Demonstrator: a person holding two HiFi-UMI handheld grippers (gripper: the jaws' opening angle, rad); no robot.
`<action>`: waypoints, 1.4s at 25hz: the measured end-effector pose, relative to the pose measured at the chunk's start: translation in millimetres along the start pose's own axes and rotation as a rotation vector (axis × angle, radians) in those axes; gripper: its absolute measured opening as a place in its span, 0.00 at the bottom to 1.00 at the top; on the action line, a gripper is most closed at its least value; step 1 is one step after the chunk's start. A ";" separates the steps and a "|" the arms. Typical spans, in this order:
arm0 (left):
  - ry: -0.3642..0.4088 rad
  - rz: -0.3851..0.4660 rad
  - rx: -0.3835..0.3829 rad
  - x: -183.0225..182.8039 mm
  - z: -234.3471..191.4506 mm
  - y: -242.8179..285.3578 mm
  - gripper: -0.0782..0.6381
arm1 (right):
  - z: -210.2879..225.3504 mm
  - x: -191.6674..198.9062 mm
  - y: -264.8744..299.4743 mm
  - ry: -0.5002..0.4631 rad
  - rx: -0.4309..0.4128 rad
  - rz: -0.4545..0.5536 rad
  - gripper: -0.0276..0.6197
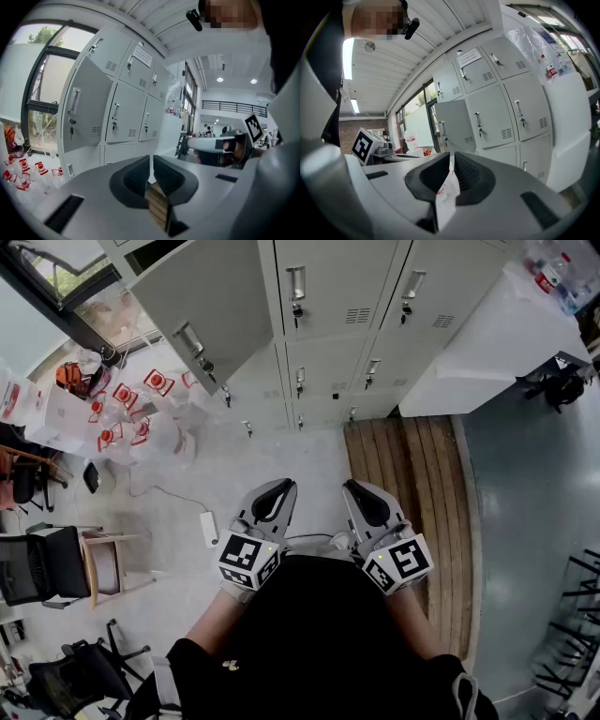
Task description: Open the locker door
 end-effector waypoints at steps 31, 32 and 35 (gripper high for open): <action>0.082 -0.053 0.212 -27.8 127.0 186.8 0.16 | 185.6 -16.3 -103.6 0.087 0.278 0.098 0.12; 0.084 -0.055 0.229 -31.3 124.9 199.2 0.16 | 195.1 -18.9 -98.6 0.086 0.295 0.094 0.12; 0.092 -0.062 0.283 -44.1 116.6 237.8 0.16 | 222.2 -31.0 -81.0 0.079 0.339 0.084 0.12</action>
Point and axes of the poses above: the fingertips, and each gripper's own axes: y forward along the fingers, z to its right, x out of its underside, the point moved 1 cm from there along -y, backward along the fingers, and after that the axes turned 14 degrees about -x, right-handed, at the moved point
